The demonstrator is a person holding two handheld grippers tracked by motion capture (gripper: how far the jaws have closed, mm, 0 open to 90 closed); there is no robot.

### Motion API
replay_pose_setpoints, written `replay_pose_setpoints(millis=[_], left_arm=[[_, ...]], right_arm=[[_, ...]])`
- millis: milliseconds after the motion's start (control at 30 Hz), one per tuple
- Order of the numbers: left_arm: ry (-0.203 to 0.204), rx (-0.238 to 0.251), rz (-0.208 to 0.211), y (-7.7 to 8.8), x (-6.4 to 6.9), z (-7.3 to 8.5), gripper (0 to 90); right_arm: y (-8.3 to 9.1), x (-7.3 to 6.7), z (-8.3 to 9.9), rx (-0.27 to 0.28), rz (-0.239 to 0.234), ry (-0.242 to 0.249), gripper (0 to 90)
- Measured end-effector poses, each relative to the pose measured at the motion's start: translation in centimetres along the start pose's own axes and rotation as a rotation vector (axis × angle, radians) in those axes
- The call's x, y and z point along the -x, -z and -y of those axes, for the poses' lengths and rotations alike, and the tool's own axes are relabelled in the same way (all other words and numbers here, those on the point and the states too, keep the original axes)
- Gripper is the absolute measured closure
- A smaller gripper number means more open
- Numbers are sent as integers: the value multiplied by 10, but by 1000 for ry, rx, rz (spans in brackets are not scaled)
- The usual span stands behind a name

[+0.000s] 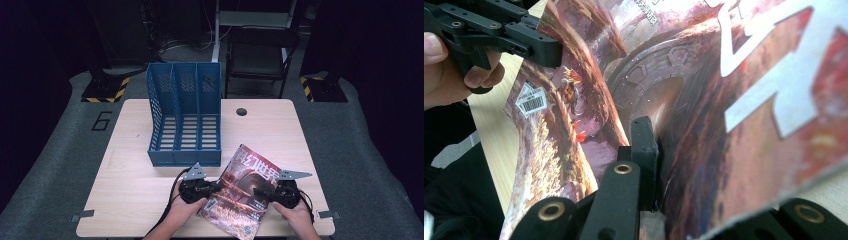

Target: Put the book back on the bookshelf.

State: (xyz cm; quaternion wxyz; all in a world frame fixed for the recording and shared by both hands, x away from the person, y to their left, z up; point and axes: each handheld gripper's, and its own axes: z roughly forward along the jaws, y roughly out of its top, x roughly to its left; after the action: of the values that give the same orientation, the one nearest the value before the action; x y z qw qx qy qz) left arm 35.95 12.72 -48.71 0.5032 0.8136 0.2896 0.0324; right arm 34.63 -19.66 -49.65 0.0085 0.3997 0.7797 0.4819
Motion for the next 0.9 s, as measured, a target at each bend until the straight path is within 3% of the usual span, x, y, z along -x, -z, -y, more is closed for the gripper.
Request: replay_pose_setpoints(millis=[267,400,633,900], left_arm=[[13,49,6,11,-2,-5,820],[4,65,3,18,-2,-9,824],[-13,95,-15,35,-2,-15,828],[-11,111,-31,45,-5,-8,826]], right_arm=[[5,-14,-11,50,63,94,871],[9,-24,-20,82,108,178,878],[15,-42,-35,147,112,239,881],[14,-58,-47,183,94,305,881]])
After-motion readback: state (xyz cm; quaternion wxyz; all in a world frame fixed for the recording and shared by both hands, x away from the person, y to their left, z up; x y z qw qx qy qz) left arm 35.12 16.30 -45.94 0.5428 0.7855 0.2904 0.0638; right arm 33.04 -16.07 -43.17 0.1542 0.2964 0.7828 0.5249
